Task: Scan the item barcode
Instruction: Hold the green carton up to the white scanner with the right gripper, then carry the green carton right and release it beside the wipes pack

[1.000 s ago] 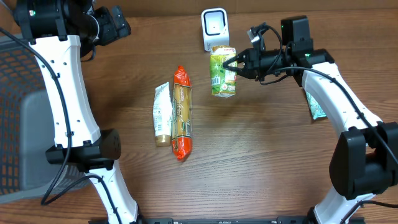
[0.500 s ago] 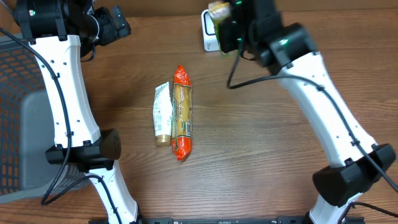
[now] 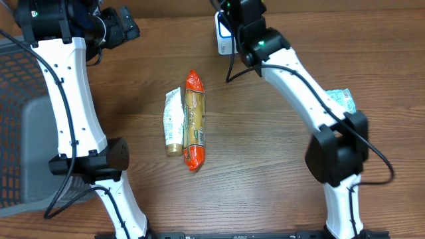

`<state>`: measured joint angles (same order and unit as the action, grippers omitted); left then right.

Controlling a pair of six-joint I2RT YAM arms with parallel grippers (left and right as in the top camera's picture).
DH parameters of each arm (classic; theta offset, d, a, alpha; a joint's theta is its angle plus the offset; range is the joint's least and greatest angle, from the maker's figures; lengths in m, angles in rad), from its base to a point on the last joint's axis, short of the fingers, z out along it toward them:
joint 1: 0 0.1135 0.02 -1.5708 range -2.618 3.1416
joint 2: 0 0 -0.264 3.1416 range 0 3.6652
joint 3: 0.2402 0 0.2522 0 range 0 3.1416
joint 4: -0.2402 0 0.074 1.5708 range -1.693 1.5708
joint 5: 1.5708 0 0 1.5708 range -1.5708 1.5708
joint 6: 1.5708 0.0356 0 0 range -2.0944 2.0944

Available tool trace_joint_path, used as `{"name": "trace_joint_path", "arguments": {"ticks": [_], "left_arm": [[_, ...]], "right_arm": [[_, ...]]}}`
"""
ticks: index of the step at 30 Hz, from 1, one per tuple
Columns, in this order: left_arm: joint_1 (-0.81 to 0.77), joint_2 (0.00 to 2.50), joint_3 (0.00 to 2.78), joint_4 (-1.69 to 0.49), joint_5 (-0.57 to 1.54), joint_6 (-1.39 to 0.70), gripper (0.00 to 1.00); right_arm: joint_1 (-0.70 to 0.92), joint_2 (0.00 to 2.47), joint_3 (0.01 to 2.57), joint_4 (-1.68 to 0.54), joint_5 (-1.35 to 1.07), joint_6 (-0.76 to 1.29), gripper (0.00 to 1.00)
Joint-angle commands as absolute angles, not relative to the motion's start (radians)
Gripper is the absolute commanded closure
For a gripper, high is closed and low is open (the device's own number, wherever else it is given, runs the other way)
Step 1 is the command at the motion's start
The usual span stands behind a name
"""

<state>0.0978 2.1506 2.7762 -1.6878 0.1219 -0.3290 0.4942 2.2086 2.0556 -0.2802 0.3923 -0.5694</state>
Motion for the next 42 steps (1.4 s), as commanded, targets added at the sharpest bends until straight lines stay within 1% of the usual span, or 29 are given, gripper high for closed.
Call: {"name": "trace_joint_path", "arguments": {"ticks": [1, 5, 9, 12, 18, 28, 42], "left_arm": [[0.091, 2.125, 2.778, -1.689, 0.115, -0.31, 0.0], [0.091, 2.125, 2.778, -1.689, 0.115, -0.31, 0.0], [0.091, 2.125, 2.778, -1.689, 0.115, -0.31, 0.0], [0.091, 2.125, 2.778, -1.689, 0.115, -0.31, 0.0], [0.091, 2.125, 2.778, -1.689, 0.115, -0.31, 0.0], [0.091, 2.125, 2.778, -1.689, 0.115, -0.31, 0.0], [0.091, 2.125, 2.778, -1.689, 0.115, -0.31, 0.01]], "right_arm": [[0.49, 2.246, 2.081, -0.172, 0.342, -0.656, 0.96], [0.49, 2.304, 2.081, -0.076, 0.333, -0.656, 0.96], [0.491, 2.344, 2.081, -0.067, 0.268, -0.66, 0.96], [0.493, 2.365, 2.081, -0.049, 0.267, -0.66, 0.96], [0.492, 2.391, 2.081, -0.062, 0.28, -0.664, 0.96], [0.492, 2.421, 2.081, -0.061, 0.332, -0.846, 0.96], [0.492, 2.421, 2.081, -0.056, 0.313, -0.842, 0.96]]}}
